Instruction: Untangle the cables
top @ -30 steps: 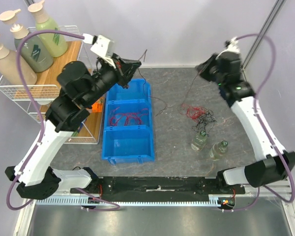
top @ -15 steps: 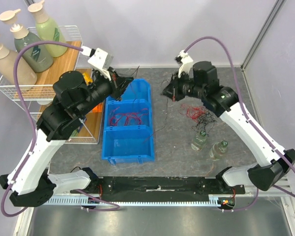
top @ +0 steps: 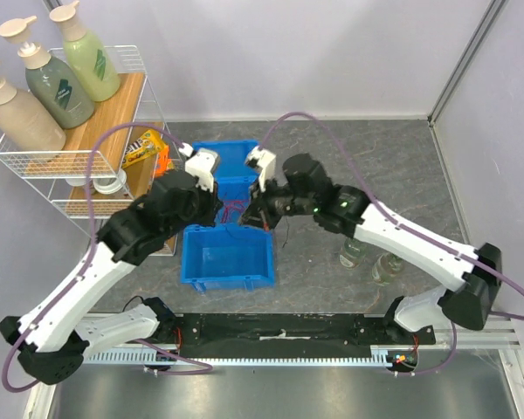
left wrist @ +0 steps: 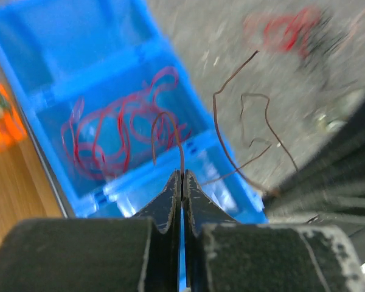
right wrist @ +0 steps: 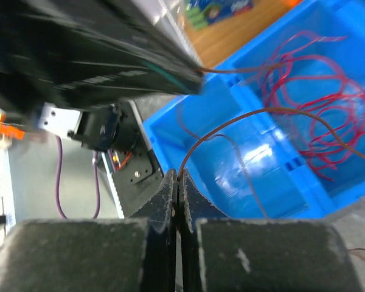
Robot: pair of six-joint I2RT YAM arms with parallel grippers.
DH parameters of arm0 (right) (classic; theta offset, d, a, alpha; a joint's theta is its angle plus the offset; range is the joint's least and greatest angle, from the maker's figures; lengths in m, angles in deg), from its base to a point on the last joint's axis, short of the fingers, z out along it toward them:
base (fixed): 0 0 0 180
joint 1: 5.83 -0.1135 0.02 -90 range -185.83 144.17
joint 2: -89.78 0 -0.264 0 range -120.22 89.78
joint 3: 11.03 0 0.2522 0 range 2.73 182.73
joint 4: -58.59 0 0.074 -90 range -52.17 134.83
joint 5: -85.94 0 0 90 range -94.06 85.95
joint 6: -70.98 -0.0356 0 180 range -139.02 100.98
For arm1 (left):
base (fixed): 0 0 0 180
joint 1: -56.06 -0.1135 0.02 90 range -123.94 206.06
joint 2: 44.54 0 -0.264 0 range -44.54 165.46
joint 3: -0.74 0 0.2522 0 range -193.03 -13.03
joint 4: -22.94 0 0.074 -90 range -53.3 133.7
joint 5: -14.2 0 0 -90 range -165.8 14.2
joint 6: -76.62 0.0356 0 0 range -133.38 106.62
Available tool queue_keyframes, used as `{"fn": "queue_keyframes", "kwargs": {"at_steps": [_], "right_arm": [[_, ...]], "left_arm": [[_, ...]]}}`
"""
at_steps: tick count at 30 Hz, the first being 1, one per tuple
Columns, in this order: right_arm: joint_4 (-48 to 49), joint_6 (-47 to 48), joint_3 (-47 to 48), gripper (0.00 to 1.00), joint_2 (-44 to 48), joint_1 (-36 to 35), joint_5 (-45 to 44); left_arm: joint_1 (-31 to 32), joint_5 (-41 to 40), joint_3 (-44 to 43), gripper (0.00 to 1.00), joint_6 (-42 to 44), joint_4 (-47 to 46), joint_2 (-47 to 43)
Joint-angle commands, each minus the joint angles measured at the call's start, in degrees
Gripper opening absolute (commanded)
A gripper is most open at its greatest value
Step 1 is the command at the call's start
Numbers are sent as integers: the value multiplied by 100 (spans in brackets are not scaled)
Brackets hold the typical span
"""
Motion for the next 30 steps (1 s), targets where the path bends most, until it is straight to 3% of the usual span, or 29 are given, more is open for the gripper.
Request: {"fn": "queue_keyframes", "kwargs": {"at_steps": [1, 8, 20, 24, 27, 30], "right_arm": [[425, 181, -300, 0, -425, -611, -173], [557, 269, -415, 0, -1066, -867, -683], [838, 111, -573, 1, -1515, -867, -983], [926, 50, -634, 1, -1480, -867, -859], [917, 67, -661, 1, -1445, -867, -798], [961, 67, -704, 2, -1463, -867, -763]], "left_arm": [[-3, -560, 964, 2, -1270, 304, -77], [-11, -77, 2099, 2, -2836, 418, -130], [-11, 380, 2522, 6, -2864, 304, -200], [-11, 336, 2434, 36, -2732, 339, -542], [-11, 363, 2442, 73, -2600, 199, -1060], [-20, 389, 2285, 77, -2302, 41, -1552]]}}
